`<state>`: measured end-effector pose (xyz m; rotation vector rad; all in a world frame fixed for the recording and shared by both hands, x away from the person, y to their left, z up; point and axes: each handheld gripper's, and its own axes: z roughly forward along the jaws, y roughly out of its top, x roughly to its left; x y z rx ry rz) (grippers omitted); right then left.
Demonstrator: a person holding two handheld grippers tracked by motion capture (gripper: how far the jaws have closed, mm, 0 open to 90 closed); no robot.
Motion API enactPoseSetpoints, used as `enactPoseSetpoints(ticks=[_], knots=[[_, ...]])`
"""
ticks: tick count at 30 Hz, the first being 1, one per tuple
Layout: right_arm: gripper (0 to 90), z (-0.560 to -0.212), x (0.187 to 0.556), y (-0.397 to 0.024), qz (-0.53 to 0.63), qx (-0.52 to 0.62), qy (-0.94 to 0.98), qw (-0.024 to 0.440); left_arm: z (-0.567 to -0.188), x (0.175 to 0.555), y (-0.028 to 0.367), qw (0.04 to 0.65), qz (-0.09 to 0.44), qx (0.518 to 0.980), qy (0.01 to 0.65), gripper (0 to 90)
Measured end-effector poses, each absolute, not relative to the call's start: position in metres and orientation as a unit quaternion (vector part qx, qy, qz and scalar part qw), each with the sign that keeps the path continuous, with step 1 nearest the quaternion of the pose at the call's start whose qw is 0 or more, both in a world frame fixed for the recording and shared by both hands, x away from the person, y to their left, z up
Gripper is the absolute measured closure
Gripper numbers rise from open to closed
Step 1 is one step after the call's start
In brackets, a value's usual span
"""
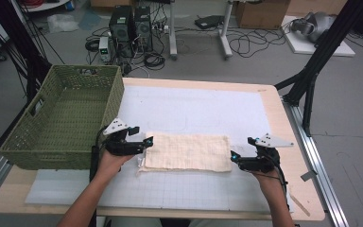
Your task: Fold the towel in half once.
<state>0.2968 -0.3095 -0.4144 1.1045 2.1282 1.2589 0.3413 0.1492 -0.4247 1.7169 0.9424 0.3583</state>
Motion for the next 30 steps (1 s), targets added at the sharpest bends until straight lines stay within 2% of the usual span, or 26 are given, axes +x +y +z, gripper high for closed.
enactPoseSetpoints(ticks=[4, 9, 14, 22, 30], knots=[[10.9, -0.414, 0.296, -0.311, 0.456, 0.398, 0.766, 0.216, -0.426, 0.348, 0.142, 0.514, 0.143, 0.747, 0.396, 23.9], [10.9, -0.415, 0.296, -0.309, 0.454, 0.399, 0.768, 0.212, -0.426, 0.362, 0.137, 0.498, 0.149, 0.747, 0.415, 28.9], [10.9, -0.415, 0.297, -0.310, 0.451, 0.401, 0.769, 0.210, -0.430, 0.371, 0.130, 0.484, 0.158, 0.753, 0.418, 39.7], [10.9, -0.415, 0.296, -0.310, 0.454, 0.403, 0.768, 0.204, -0.446, 0.384, 0.127, 0.455, 0.159, 0.764, 0.430, 45.0], [10.9, -0.416, 0.297, -0.309, 0.453, 0.401, 0.770, 0.202, -0.451, 0.383, 0.120, 0.426, 0.161, 0.792, 0.406, 60.5]])
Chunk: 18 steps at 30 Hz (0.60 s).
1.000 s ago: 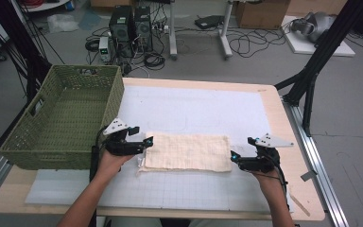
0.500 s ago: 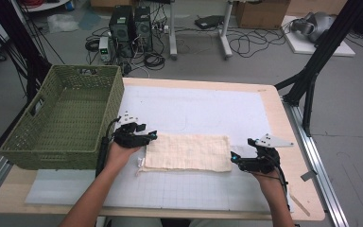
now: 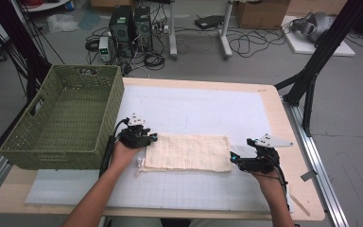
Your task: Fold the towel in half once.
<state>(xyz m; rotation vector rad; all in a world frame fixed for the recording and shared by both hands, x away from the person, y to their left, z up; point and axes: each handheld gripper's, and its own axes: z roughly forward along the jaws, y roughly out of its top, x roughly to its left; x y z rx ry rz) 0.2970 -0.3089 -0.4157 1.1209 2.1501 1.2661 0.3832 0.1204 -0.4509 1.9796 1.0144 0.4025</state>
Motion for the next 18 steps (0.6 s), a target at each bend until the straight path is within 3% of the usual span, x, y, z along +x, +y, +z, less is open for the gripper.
enactPoseSetpoints(ticks=[11, 18], knots=[[11.0, -0.4165, 0.2975, -0.3078, 0.452, 0.406, 0.772, 0.187, -0.4512, 0.3791, 0.1133, 0.414, 0.172, 0.812, 0.374, 84.5], [11.0, -0.4178, 0.2996, -0.3030, 0.448, 0.399, 0.778, 0.187, -0.4506, 0.3766, 0.1166, 0.421, 0.160, 0.804, 0.389, 85.7]])
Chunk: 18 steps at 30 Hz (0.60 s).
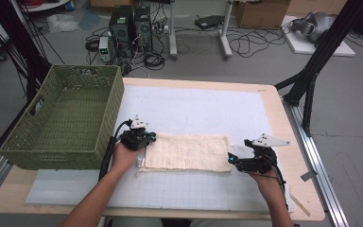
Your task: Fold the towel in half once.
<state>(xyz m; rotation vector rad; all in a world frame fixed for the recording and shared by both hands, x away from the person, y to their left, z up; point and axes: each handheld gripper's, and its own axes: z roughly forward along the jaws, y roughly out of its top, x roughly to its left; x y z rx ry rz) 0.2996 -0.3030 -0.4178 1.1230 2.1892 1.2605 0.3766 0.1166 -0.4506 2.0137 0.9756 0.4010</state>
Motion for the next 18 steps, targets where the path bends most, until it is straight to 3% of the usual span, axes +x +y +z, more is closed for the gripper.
enactPoseSetpoints(ticks=[5, 7, 11, 14, 18], knots=[[11.3, -0.418, 0.307, -0.298, 0.449, 0.398, 0.779, 0.181, -0.450, 0.369, 0.121, 0.442, 0.160, 0.792, 0.389, 85.7], [16.4, -0.419, 0.313, -0.295, 0.450, 0.392, 0.781, 0.186, -0.450, 0.368, 0.124, 0.451, 0.153, 0.786, 0.394, 85.7], [17.9, -0.415, 0.331, -0.286, 0.439, 0.391, 0.787, 0.187, -0.449, 0.368, 0.126, 0.457, 0.147, 0.782, 0.398, 85.7], [26.6, -0.411, 0.348, -0.276, 0.418, 0.374, 0.807, 0.185, -0.449, 0.367, 0.128, 0.461, 0.142, 0.778, 0.403, 85.7], [31.6, -0.413, 0.368, -0.271, 0.403, 0.383, 0.812, 0.179, -0.448, 0.367, 0.131, 0.469, 0.141, 0.771, 0.408, 85.7]])
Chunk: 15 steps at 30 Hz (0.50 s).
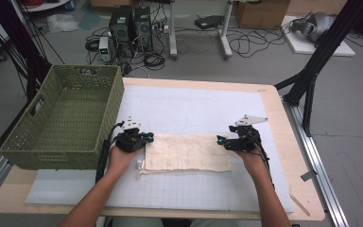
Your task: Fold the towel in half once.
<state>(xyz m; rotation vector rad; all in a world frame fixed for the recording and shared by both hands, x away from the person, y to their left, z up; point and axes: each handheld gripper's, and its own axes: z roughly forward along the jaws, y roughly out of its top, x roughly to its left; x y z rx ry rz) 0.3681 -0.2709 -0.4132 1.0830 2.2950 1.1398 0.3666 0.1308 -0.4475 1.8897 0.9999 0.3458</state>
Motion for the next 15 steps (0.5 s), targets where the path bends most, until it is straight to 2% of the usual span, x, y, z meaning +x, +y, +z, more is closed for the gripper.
enactPoseSetpoints(ticks=[7, 15], knots=[[38.8, -0.427, 0.385, -0.267, 0.372, 0.388, 0.828, 0.159, -0.448, 0.367, 0.133, 0.473, 0.137, 0.767, 0.411, 85.6], [52.9, -0.434, 0.390, -0.271, 0.360, 0.390, 0.835, 0.146, -0.449, 0.367, 0.133, 0.470, 0.138, 0.769, 0.411, 85.6]])
